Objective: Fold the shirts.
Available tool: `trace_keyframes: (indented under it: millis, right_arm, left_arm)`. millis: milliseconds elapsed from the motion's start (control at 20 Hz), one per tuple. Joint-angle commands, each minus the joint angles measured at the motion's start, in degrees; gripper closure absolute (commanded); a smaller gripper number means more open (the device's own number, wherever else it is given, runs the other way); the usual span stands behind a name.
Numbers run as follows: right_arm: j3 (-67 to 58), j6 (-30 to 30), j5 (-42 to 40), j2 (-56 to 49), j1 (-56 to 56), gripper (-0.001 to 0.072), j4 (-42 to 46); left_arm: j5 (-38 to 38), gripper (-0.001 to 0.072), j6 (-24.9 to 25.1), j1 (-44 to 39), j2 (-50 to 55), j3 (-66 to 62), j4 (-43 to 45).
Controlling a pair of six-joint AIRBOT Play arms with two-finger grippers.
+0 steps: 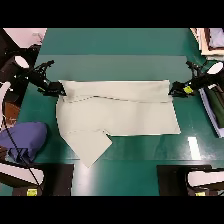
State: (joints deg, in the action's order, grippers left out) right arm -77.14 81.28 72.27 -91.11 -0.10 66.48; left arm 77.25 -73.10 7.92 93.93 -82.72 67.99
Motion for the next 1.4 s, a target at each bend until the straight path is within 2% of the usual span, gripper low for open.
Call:
trace_keyframes:
  millis: [0, 150, 350, 550, 800, 1100, 1200, 1300, 1350]
  right_arm:
    - [0.4, -2.4, 6.6, 1.8, -0.9, 0.037, -2.0]
    - [0.4, -3.2, 9.4, 7.8, -2.5, 0.0371, -2.0]
    - [0.4, -5.4, 10.0, 14.4, -5.5, 0.0372, -2.0]
    - [0.4, -5.7, 9.7, 16.0, -7.0, 0.0373, -2.1]
    - [0.4, -5.9, 9.7, 16.0, -7.0, 0.0374, -2.5]
    - [0.4, -5.9, 9.8, 16.0, -7.0, 0.0374, -2.5]
    - [0.4, -5.9, 9.9, 16.0, -7.0, 0.0374, -2.5]
    - [0.4, -5.9, 10.9, 16.0, -7.0, 0.0374, -2.5]
    - [0.4, -6.3, 11.8, 16.0, -7.1, 0.0373, -1.9]
  left_arm:
    - [2.4, 0.0117, -2.4, 0.0, -4.3, 0.7, 4.5]
    - [4.7, 0.0117, -3.5, 0.0, -13.2, 8.6, 4.0]
    - [2.4, 0.0117, -7.9, 0.0, -28.2, 31.7, 0.8]
    - [0.0, 0.0117, -11.0, 0.0, -39.4, 49.5, -3.3]
    - [-3.6, 0.0117, -9.2, 0.0, -42.8, 59.5, -12.9]
    - [-10.1, 0.0118, -9.0, 0.0, -42.8, 63.7, -17.1]
    - [-11.4, 0.0348, -9.0, 0.0, -42.8, 63.7, -17.6]
    - [-12.9, 0.0349, -9.0, 0.0, -42.8, 63.7, -18.6]
    - [-13.2, 0.0575, -8.9, 0.0, -42.8, 63.7, -19.1]
